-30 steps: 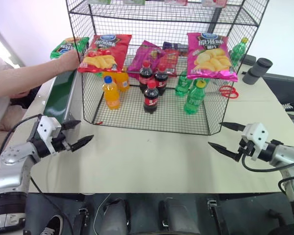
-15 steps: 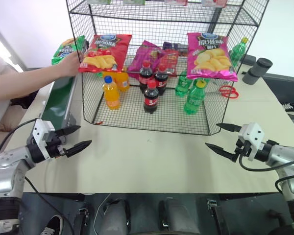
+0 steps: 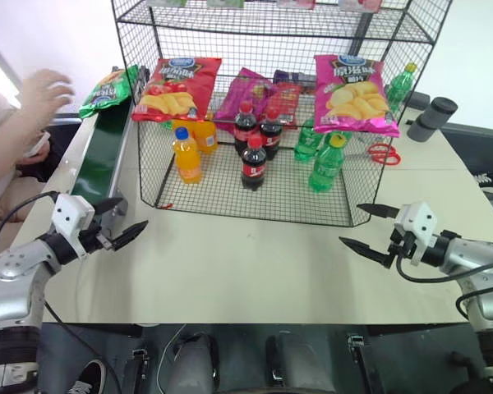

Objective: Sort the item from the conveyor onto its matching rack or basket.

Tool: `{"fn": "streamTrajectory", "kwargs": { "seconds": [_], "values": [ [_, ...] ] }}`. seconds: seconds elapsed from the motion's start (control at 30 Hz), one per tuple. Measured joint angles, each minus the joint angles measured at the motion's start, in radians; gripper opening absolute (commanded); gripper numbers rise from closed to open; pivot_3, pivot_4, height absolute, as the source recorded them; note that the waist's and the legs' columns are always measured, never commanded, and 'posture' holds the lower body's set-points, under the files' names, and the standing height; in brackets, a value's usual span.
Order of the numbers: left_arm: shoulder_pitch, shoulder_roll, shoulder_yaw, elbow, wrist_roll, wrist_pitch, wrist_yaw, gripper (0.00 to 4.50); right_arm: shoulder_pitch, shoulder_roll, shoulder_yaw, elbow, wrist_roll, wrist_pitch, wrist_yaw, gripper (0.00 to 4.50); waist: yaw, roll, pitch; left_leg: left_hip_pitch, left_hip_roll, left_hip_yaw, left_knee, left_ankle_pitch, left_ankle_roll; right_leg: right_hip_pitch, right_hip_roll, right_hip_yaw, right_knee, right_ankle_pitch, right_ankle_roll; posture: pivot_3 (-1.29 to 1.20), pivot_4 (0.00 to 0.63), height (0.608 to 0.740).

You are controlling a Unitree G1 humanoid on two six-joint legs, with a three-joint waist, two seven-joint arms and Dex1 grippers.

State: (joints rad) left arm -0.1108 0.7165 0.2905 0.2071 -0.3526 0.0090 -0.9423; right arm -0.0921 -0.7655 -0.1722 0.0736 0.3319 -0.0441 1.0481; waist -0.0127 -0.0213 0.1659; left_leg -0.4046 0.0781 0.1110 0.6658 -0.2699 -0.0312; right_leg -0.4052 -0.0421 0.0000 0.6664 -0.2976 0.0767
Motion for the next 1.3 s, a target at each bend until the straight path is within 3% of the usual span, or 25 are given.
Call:
{"fn": "streamTrajectory", "kwargs": {
  "seconds": [0.33,1.3],
  "values": [
    [-0.002,-0.009,-0.002,0.011,0.033,-0.025,0.017,4.50,-0.054,0.003,0.036,-0.063,0.000,0.026,-0.003,4.46,0.002,0.000,0.000,0.000,0.000,0.000,0.000,0.000,0.000,0.000,0.000,0.000,0.000,0.000,0.000,0.00,0.150,0.740],
    [0.079,0.020,0.061,-0.059,-0.072,-0.017,-0.049,4.50,-0.098,0.023,0.069,-0.088,0.018,0.082,0.022,4.46,-0.003,0.000,0.000,0.000,0.000,0.000,0.000,0.000,0.000,0.000,0.000,0.000,0.000,0.000,0.000,0.00,0.150,0.740]
  ]
}}
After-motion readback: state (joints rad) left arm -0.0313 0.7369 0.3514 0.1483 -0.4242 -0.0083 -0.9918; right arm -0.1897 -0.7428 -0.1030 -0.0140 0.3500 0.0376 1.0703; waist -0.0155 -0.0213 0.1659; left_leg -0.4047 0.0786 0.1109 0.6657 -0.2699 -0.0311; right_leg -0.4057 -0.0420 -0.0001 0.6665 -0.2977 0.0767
